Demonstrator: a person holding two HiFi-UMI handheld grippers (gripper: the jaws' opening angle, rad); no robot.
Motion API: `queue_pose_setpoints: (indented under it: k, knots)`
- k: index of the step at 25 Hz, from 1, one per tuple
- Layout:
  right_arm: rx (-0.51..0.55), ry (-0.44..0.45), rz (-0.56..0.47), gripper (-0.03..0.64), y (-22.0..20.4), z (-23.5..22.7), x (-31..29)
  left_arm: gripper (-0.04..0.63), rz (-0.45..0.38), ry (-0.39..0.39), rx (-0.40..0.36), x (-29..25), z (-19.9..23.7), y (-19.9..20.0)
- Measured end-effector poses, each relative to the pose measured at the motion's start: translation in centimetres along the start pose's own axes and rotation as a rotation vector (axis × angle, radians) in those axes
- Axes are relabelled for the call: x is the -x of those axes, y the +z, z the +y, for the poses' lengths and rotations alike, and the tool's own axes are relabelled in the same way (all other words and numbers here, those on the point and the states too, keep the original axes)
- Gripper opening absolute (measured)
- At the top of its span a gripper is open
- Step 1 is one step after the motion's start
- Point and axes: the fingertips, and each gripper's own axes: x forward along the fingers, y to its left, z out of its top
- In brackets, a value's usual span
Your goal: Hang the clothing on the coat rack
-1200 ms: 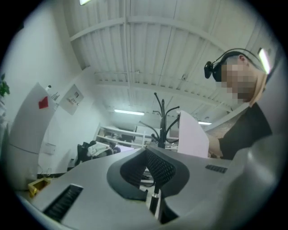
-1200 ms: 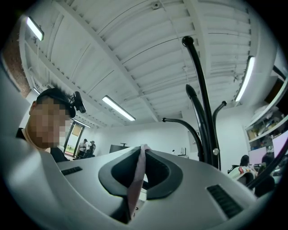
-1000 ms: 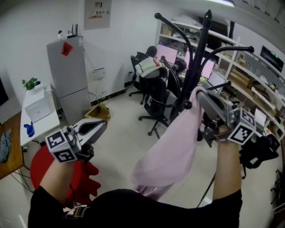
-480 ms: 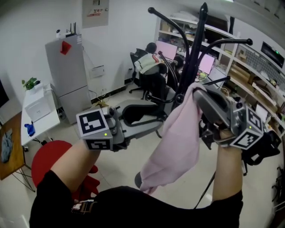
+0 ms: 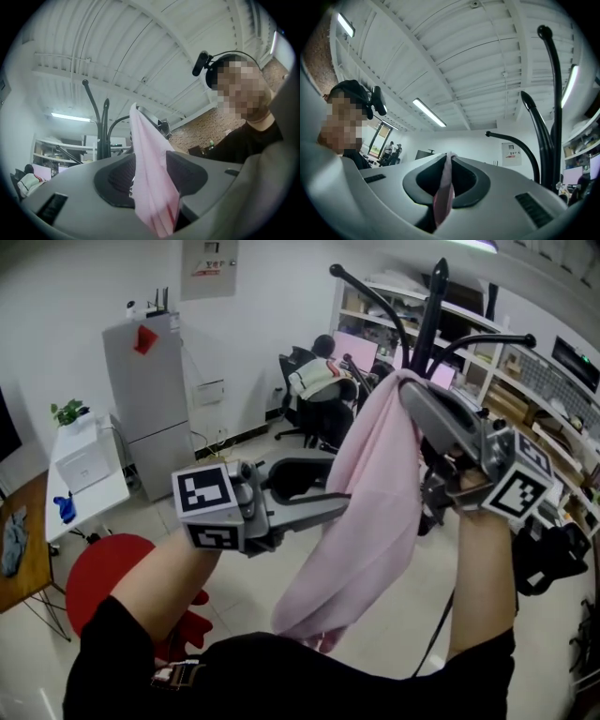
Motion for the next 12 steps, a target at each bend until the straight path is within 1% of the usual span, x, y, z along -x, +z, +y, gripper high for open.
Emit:
queue_pose_setpoints:
  k: [2,4,5,7,9,12]
  knots:
    - [-0.02,-0.043,0.006,0.012,-0.8,-1.7,0.2,0.202,-0.001,-0.001,-0.003,-0.6,0.4,0.2]
    - [-0.048,-0.073,-0.003,0.012,-1.5,-3.0,0.6,0.202,0.012,0.001,-0.027,-1.5,0.6,0.3]
    - [-0.06,-0.083,-0.009,0.012,-1.7,-3.5,0.8,0.176,0.027,0.01,-0.046,-1.9,0.7,0.1]
    - [-0.073,-0.099,-0.02,0.012,-2.0,-4.2,1.3,0.036,0.059,0.028,-0.078,-2.7,1.3,-0.3]
    - [-0.075,-0.117,-0.033,0.012,-1.9,-4.9,1.8,0.023,0.064,0.014,-0.086,-3.0,1.7,-0.1]
    - [-0.071,-0.147,-0.067,0.012,-0.7,-6.1,3.1,0.017,0.023,-0.011,-0.065,-2.9,2.9,1.6]
